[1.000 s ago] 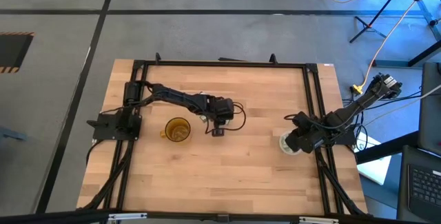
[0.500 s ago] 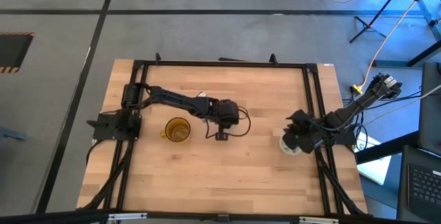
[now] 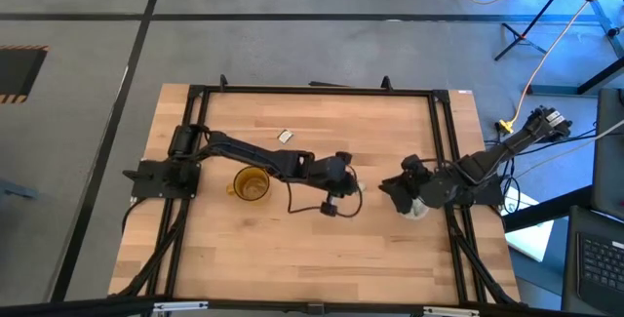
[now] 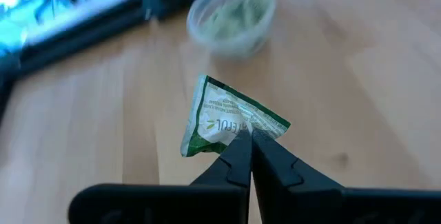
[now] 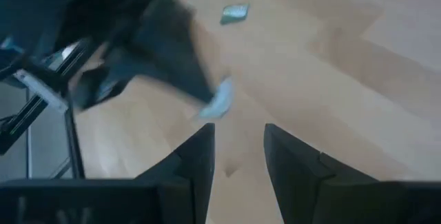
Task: Pick and place Stevia / Truvia into bins
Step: Put the green stevia packet into the transparent container
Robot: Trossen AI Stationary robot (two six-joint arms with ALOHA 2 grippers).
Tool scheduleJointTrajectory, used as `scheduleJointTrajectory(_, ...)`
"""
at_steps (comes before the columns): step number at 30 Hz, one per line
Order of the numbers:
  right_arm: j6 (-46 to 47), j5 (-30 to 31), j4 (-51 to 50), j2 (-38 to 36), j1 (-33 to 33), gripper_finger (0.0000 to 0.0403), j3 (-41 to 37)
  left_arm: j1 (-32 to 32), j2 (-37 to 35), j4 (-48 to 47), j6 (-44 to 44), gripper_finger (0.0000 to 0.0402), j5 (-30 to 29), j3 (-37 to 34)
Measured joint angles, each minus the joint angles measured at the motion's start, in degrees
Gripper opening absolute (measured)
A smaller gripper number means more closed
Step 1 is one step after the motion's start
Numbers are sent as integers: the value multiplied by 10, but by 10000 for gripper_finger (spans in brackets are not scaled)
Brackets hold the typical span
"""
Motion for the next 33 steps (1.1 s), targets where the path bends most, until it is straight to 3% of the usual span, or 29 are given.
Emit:
scheduleJointTrajectory(6, -26, 1, 12, 0, -29, 129, 0, -25, 0, 7, 31, 4, -11, 26)
scheduleJointTrajectory(12, -91, -1, 91, 0, -32, 129, 0, -32, -1, 7, 31, 5, -57, 35)
scheduleJointTrajectory(27, -132, -7, 117, 57, -32, 129, 0, -32, -1, 42, 31, 3, -59, 35)
scheduleJointTrajectory(33, -133, -20, 133, 58, -32, 99, 0, -32, -1, 41, 36, 5, -73, 35)
